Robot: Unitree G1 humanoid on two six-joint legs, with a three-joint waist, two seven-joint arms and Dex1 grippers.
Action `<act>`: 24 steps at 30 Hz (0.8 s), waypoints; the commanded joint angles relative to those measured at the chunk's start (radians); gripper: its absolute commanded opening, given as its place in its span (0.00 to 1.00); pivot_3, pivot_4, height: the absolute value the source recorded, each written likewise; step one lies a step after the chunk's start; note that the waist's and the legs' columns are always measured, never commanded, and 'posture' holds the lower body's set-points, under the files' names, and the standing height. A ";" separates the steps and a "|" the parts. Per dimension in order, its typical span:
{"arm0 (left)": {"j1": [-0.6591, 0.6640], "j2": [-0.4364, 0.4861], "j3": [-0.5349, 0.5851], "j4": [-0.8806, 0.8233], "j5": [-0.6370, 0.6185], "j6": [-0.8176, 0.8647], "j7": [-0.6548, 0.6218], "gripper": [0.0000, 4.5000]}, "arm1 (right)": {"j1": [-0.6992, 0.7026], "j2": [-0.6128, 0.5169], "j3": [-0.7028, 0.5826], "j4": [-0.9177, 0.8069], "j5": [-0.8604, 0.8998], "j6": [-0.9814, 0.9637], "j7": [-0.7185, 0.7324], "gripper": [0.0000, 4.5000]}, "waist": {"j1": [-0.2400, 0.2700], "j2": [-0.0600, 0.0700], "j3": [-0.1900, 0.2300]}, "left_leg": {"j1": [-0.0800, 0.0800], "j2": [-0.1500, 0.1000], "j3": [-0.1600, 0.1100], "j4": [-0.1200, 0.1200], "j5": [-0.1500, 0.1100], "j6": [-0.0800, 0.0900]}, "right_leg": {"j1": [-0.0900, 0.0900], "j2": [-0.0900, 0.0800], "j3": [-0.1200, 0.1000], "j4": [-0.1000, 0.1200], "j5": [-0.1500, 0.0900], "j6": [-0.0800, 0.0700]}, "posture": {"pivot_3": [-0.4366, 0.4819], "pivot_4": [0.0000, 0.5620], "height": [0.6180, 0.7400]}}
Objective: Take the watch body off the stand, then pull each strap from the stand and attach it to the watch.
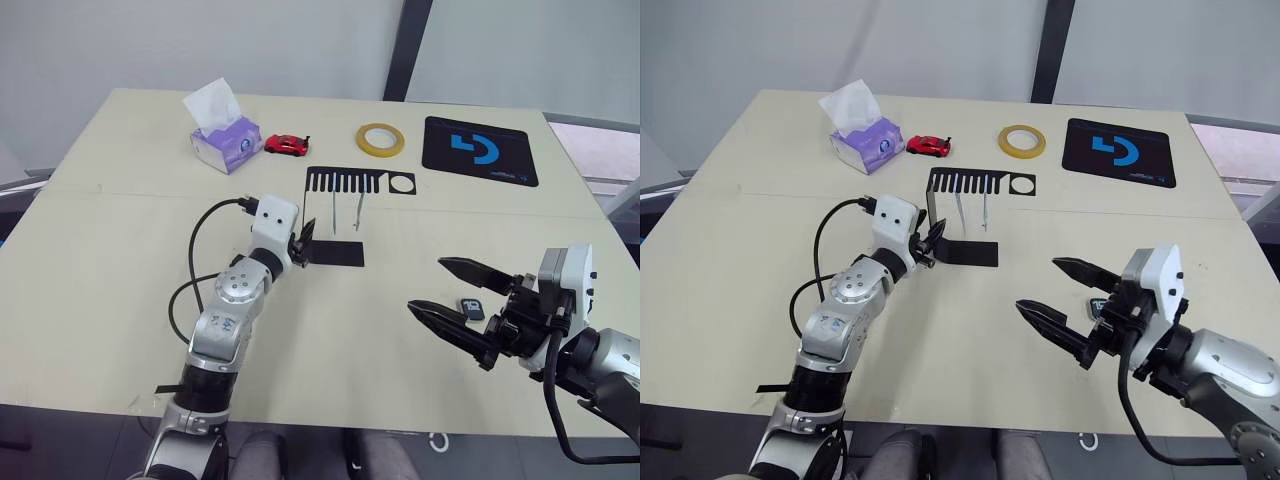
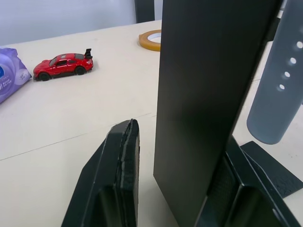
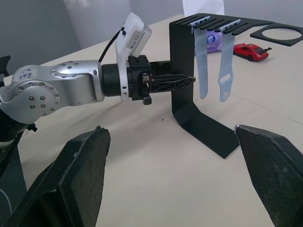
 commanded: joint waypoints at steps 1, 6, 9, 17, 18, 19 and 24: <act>-0.027 -0.009 -0.007 -0.011 0.014 -0.034 -0.003 0.45 | 0.000 0.004 -0.022 -0.039 0.021 -0.022 -0.004 1.00 | 0.000 0.000 0.000 | 0.000 0.000 0.000 0.000 0.000 0.000 | 0.000 0.000 0.000 0.000 0.000 0.000 | 0.48 0.27 0.98; -0.030 -0.017 -0.009 0.001 0.015 -0.055 -0.013 0.26 | -0.001 0.001 -0.024 -0.036 0.020 -0.021 -0.007 1.00 | 0.000 0.000 0.000 | 0.000 0.000 0.000 0.000 0.000 0.000 | 0.000 0.000 0.000 0.000 0.000 0.000 | 0.48 0.27 0.98; -0.029 -0.020 -0.011 0.002 0.018 -0.059 -0.015 0.00 | -0.006 0.000 -0.022 -0.036 0.019 -0.021 -0.009 1.00 | 0.000 0.000 0.000 | 0.000 0.000 0.000 0.000 0.000 0.000 | 0.000 0.000 0.000 0.000 0.000 0.000 | 0.48 0.27 0.98; -0.028 -0.026 -0.001 -0.013 0.025 -0.068 -0.006 0.00 | -0.024 0.000 -0.011 -0.040 0.021 -0.020 -0.022 1.00 | 0.000 0.000 0.000 | 0.000 0.000 0.000 0.000 0.000 0.000 | 0.000 0.000 0.000 0.000 0.000 0.000 | 0.48 0.27 0.98; -0.027 -0.026 0.006 -0.013 0.025 -0.065 -0.001 0.00 | -0.033 0.003 -0.002 -0.041 0.020 -0.020 -0.027 1.00 | 0.000 0.000 0.000 | 0.000 0.000 0.000 0.000 0.000 0.000 | 0.000 0.000 0.000 0.000 0.000 0.000 | 0.48 0.27 0.98; -0.028 -0.028 0.015 -0.012 0.025 -0.061 0.008 0.00 | -0.044 0.006 0.012 -0.042 0.017 -0.019 -0.035 1.00 | 0.000 0.000 0.000 | 0.000 0.000 0.000 0.000 0.000 0.000 | 0.000 0.000 0.000 0.000 0.000 0.000 | 0.48 0.27 0.98; -0.041 -0.042 0.052 0.000 0.023 -0.028 0.049 0.00 | -0.129 0.031 0.121 -0.047 -0.018 0.000 -0.101 1.00 | -0.003 0.000 0.000 | 0.000 0.000 0.000 0.000 0.000 0.000 | 0.000 0.000 0.000 0.000 0.000 0.000 | 0.48 0.27 0.98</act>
